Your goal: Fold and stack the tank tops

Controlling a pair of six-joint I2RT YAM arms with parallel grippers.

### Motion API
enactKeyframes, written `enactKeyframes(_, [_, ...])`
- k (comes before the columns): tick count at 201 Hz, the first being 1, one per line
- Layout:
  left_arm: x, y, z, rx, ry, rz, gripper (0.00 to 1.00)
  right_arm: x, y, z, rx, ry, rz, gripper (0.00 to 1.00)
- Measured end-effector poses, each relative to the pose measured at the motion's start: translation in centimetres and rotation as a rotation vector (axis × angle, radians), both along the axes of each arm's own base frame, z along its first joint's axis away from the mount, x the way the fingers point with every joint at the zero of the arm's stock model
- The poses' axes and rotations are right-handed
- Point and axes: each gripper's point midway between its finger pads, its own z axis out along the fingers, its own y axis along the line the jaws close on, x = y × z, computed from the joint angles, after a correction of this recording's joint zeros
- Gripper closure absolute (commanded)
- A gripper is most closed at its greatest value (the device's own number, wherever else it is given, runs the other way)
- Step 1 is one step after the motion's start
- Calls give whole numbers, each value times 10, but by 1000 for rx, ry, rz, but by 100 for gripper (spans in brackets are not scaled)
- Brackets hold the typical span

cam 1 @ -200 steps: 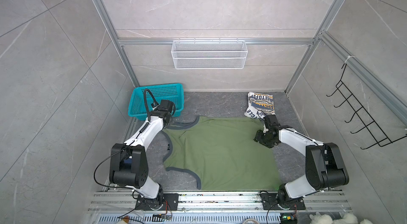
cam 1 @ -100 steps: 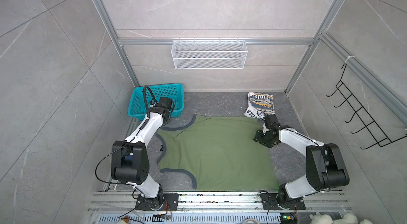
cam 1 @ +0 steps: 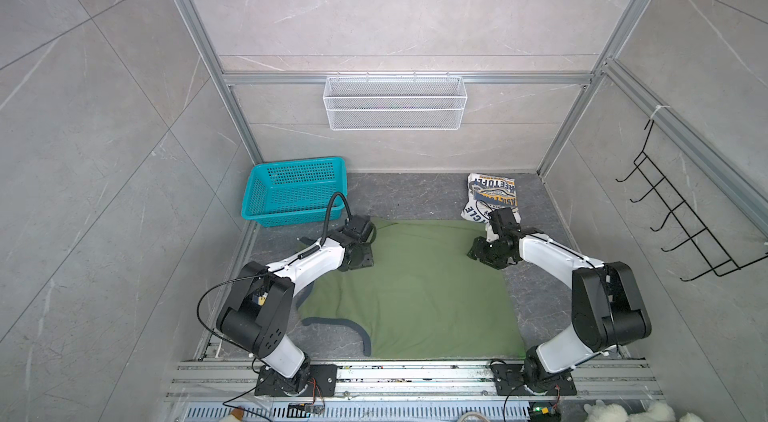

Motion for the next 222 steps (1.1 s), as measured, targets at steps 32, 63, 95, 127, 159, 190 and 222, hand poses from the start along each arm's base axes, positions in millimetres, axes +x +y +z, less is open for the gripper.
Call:
enactKeyframes(32, [-11,4,-14,-4,31,10,26,-3,-5,-16,-15,47,-13,43])
enactKeyframes(63, [-19,15,-25,5,36,36,21,-1,-24,-20,-22,59,-70,43])
enactKeyframes(95, [-35,29,-24,-7,10,66,18,2,-33,-20,-34,55,-99,43])
enactKeyframes(127, [-42,37,-13,-6,10,83,18,7,-35,-15,-43,43,-102,43])
enactKeyframes(159, [8,15,45,-55,-93,87,18,45,-32,24,-31,-66,-106,44])
enactKeyframes(190, [89,-19,93,-108,-218,95,18,83,-29,53,-18,-158,-113,44])
enactKeyframes(222, [139,-33,76,-67,-202,113,21,102,-27,38,-21,-134,-116,48])
